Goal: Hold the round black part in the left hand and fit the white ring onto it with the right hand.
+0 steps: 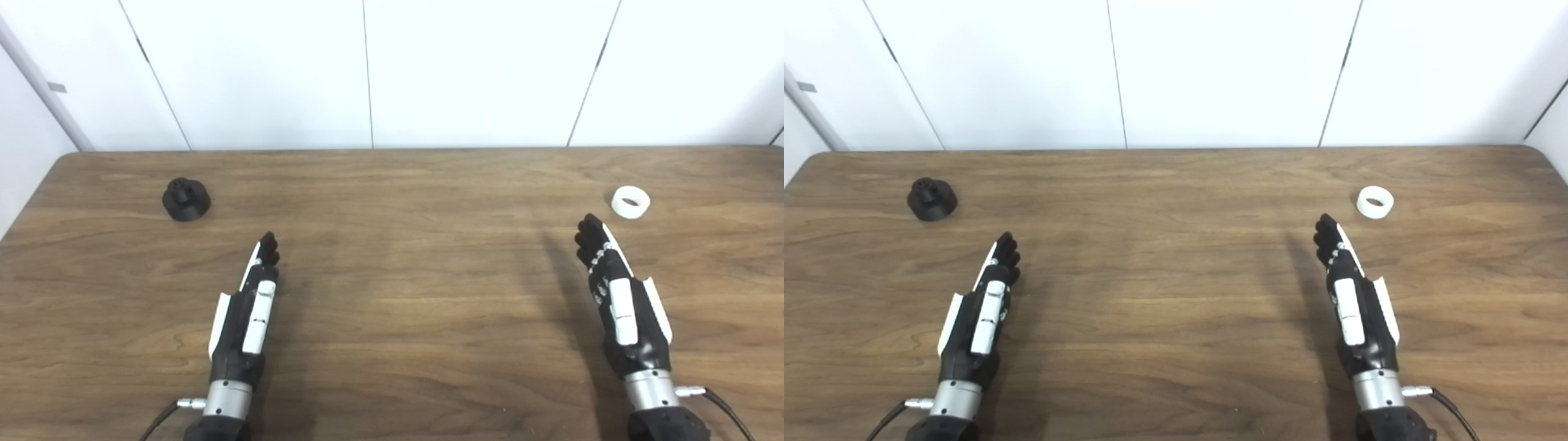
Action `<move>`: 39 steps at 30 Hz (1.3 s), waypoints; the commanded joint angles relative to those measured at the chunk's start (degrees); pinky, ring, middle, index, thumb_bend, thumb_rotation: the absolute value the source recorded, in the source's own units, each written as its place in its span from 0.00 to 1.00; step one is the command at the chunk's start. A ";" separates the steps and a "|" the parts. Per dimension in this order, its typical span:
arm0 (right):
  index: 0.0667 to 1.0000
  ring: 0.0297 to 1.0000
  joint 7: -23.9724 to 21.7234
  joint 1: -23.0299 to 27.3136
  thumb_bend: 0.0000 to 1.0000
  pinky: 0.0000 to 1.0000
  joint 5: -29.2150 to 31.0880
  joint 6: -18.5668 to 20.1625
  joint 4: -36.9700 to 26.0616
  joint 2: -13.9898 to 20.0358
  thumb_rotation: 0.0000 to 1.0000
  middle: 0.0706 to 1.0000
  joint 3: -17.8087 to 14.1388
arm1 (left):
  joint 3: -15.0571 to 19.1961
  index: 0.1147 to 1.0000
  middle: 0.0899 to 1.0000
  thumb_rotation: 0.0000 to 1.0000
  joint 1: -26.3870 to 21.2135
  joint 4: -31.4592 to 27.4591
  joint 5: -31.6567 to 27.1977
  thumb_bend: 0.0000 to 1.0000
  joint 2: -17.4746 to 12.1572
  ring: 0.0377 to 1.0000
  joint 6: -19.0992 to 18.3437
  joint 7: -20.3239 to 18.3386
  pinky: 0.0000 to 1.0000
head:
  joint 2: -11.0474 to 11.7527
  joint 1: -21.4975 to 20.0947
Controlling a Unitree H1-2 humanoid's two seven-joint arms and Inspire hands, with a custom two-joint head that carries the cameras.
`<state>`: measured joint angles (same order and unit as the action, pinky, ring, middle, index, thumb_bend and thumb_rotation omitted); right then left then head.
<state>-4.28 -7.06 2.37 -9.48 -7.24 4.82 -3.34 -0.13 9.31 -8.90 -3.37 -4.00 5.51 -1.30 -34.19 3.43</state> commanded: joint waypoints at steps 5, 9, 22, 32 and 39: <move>0.95 0.95 -0.20 -2.10 0.53 0.98 0.57 -1.48 5.56 -0.32 1.00 0.95 0.38 | -0.12 1.00 1.00 0.90 1.51 3.59 -0.15 0.48 0.42 1.00 1.43 -0.58 1.00 | -0.08 0.06; 0.94 0.95 -0.15 -1.97 0.53 0.97 0.48 -1.11 5.50 -0.34 1.00 0.95 0.39 | -0.16 1.00 1.00 0.91 1.41 3.55 0.00 0.49 0.27 1.00 1.27 -0.65 1.00 | 0.07 0.17; 0.94 0.95 -0.17 -2.01 0.52 0.98 0.60 -1.09 5.64 -0.06 1.00 0.95 0.41 | -0.16 1.00 1.00 0.91 1.33 3.73 0.17 0.48 0.73 1.00 1.52 -0.45 1.00 | 0.41 1.66; 0.95 0.95 -1.10 -1.60 0.54 0.99 2.04 -3.32 8.16 1.46 1.00 0.95 -0.28 | -1.11 1.00 1.00 0.89 1.10 5.26 1.84 0.49 1.83 1.00 2.89 0.10 1.00 | 3.68 8.67; 0.96 0.96 -1.87 -0.76 0.55 1.00 3.61 -5.44 11.56 2.72 1.00 0.96 -0.77 | -1.72 1.00 1.00 0.87 0.78 7.50 2.82 0.49 2.89 1.00 4.53 0.48 1.00 | 6.20 13.27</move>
<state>-5.44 -4.27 5.45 -13.51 -3.39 7.39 -4.00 -0.56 8.32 -7.46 -0.94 -2.97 8.15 -0.95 -27.95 16.60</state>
